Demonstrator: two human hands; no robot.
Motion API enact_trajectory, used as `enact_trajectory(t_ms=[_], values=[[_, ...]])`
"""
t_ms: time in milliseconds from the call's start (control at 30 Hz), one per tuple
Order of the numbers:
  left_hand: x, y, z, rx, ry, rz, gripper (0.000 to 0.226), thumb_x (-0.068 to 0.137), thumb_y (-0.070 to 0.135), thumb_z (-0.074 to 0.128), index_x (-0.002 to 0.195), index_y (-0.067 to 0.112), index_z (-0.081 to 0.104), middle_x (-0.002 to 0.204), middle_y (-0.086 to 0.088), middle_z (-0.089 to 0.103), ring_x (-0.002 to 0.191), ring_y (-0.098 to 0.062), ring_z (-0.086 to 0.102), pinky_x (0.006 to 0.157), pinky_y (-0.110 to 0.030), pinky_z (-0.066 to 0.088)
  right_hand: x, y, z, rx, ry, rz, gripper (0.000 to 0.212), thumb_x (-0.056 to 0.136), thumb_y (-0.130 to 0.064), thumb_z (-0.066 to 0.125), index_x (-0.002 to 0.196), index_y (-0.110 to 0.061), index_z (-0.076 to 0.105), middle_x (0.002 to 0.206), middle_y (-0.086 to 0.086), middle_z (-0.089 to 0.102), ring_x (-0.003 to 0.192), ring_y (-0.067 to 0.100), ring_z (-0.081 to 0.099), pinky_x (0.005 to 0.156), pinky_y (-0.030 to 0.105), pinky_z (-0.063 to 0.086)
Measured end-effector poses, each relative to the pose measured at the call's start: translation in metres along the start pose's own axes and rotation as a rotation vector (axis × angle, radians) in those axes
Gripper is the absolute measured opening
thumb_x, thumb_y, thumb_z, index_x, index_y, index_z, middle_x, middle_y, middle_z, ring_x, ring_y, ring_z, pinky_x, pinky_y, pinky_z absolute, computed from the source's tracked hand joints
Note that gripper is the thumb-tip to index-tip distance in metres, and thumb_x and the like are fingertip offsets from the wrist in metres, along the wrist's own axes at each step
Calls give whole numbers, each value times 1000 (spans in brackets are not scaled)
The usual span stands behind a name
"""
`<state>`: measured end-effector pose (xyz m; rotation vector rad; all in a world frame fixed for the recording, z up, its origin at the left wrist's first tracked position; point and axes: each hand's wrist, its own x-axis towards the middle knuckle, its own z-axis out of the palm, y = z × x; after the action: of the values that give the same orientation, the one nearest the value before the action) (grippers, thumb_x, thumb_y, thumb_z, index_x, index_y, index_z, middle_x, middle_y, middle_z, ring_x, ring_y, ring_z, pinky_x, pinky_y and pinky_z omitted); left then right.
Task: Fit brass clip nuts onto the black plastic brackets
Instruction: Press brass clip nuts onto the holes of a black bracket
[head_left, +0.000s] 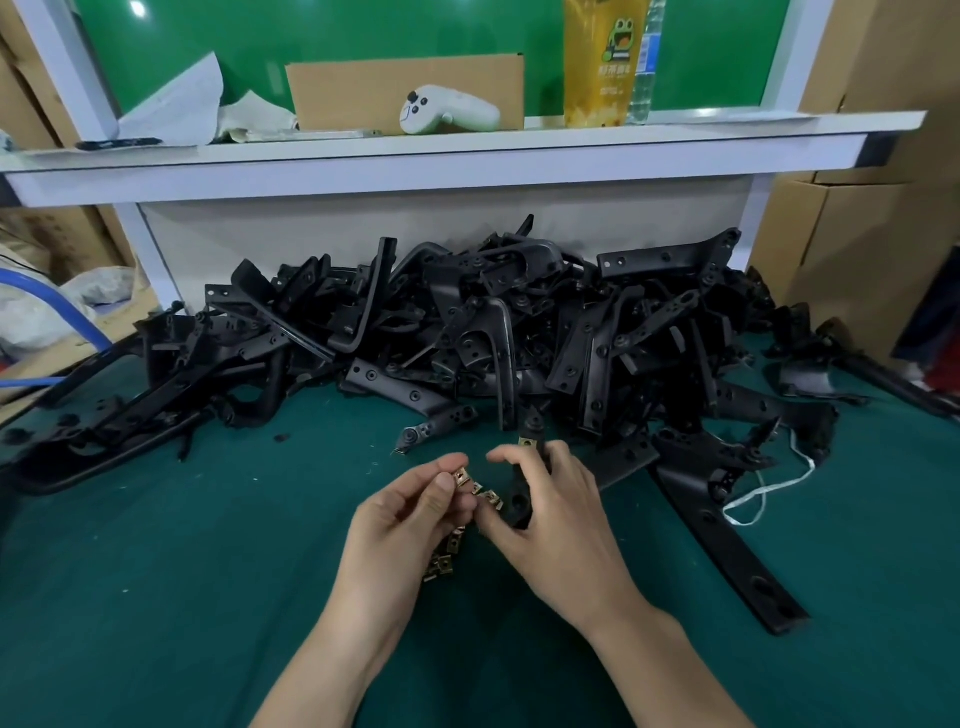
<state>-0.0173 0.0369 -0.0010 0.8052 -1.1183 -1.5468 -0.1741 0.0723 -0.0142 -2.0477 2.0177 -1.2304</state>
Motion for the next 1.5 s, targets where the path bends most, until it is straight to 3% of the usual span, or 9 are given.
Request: enact_trajectory(t_ms=[333, 533, 767, 900, 1033, 1167, 1300, 1500], values=[[0, 2, 1, -74, 15, -15, 25, 81, 24, 68, 102, 19, 80, 89, -7, 75, 81, -13, 70, 77, -20, 57, -1, 1, 2, 45, -133, 60, 66, 78, -55, 45, 141, -46, 27, 109, -13, 32, 108, 8, 36, 104, 27, 36], [-1, 3, 4, -59, 33, -35, 33, 73, 41, 74, 87, 10, 77, 84, -8, 71, 75, -13, 66, 72, -22, 57, -1, 4, 2, 40, -129, 57, 67, 85, -48, 57, 143, -46, 24, 111, -11, 33, 104, 5, 31, 103, 22, 31], [-1, 4, 4, -103, 49, -79, 28, 84, 33, 68, 89, 5, 68, 82, -7, 70, 71, -12, 64, 71, -23, 59, -1, 4, 2, 65, -146, 57, 73, 87, -44, 60, 147, -46, 19, 112, -11, 33, 107, 6, 33, 107, 27, 35], [-1, 6, 5, -149, 56, -104, 25, 85, 29, 66, 91, 5, 66, 81, -6, 70, 70, -11, 64, 72, -25, 59, -1, 5, 3, 65, -170, 42, 84, 90, -41, 61, 152, -48, 5, 113, -11, 31, 113, 10, 35, 108, 31, 37], [0, 8, 2, -278, 23, -164, 20, 87, 23, 66, 97, 5, 67, 87, -8, 70, 72, -12, 65, 72, -26, 60, 0, 5, 5, 75, -180, 14, 105, 93, -49, 63, 148, -50, -26, 112, -14, 33, 110, 8, 39, 104, 28, 40], [2, 8, -3, -374, -7, -214, 18, 91, 18, 64, 103, 5, 71, 96, -9, 70, 76, -12, 66, 74, -27, 60, 2, 4, 4, 207, -96, 79, 116, 85, -57, 69, 140, -57, -33, 121, -35, 30, 121, -14, 31, 105, 13, 31], [5, 9, -4, -476, 30, -268, 25, 87, 15, 67, 110, 4, 68, 92, -7, 67, 73, -12, 66, 70, -26, 59, 3, 1, 2, 246, -46, 134, 125, 80, -53, 75, 137, -52, -37, 149, -12, 38, 141, 6, 31, 116, 28, 34], [4, 11, -4, -595, 13, -327, 28, 84, 12, 63, 111, 5, 65, 90, -3, 65, 73, -10, 62, 69, -24, 59, 4, -1, 0, 254, -38, 155, 125, 78, -55, 77, 143, -49, -31, 153, -11, 37, 141, 6, 31, 114, 28, 36]])
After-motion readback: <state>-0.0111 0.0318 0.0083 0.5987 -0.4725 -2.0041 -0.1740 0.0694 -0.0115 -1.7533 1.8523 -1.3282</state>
